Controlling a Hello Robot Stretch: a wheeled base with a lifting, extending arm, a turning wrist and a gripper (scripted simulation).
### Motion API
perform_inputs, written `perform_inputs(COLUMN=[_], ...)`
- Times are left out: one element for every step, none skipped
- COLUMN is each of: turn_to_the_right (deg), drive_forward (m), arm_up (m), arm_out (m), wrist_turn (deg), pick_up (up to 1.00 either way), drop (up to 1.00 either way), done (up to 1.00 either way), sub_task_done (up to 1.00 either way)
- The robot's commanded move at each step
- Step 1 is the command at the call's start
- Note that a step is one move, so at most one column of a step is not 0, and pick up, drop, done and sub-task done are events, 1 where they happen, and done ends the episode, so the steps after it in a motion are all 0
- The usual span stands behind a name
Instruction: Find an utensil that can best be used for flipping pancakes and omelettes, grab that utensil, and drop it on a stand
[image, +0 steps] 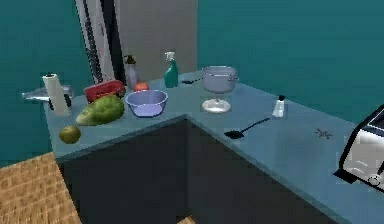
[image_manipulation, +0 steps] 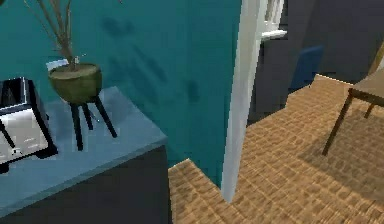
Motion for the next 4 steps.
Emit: perform_inputs(turn_to_the_right=[-45.0, -21.0, -3.0, 45.0], drive_forward=[0.00, 0.00, 0.00, 0.00], arm_up=[0.00, 0.00, 0.00, 0.00], arm_out=[0.00, 0.00, 0.00, 0.00], wrist_turn=[0.0, 0.0, 0.0, 0.0], pick_up=[0.00, 0.00, 0.00, 0.00], drop=[0.00, 0.00, 0.00, 0.00], done=[0.00, 0.00, 0.00, 0.00], sub_task_done=[0.00, 0.00, 0.00, 0.00])
